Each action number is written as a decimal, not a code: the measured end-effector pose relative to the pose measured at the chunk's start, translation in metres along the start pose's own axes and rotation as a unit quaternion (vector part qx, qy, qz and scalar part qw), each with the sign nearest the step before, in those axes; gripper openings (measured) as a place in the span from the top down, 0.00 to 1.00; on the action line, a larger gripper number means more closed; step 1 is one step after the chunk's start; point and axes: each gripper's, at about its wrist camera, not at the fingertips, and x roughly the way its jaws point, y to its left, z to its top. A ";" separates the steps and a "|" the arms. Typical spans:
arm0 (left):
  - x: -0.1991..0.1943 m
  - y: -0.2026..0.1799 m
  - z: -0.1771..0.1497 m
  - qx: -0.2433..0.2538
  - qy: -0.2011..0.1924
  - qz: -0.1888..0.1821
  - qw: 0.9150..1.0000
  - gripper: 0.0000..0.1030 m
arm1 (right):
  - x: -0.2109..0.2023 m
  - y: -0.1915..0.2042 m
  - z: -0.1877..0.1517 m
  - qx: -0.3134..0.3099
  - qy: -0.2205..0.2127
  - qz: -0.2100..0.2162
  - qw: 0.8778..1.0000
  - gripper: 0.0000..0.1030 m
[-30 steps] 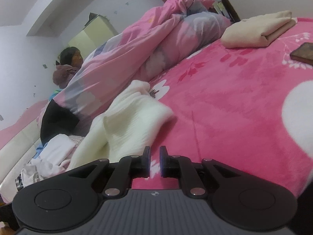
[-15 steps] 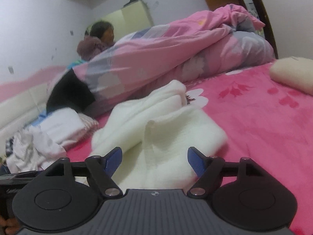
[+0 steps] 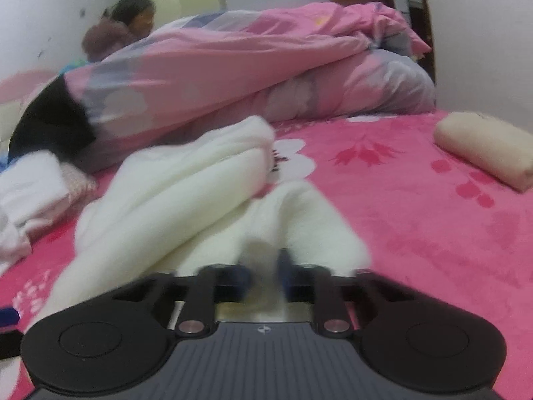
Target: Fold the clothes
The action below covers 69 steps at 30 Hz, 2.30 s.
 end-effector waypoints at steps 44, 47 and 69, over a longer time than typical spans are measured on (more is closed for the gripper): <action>0.110 -0.080 0.086 0.152 -0.011 0.117 0.981 0.81 | -0.047 -0.110 -0.062 0.166 -0.065 0.062 0.982 0.92; 0.084 -0.065 0.081 0.132 -0.020 0.126 0.983 0.82 | -0.048 -0.110 -0.063 0.165 -0.066 0.062 0.982 0.92; 0.028 -0.015 0.022 -0.011 -0.022 0.067 0.997 0.62 | -0.048 -0.113 -0.061 0.164 -0.064 0.071 0.982 0.88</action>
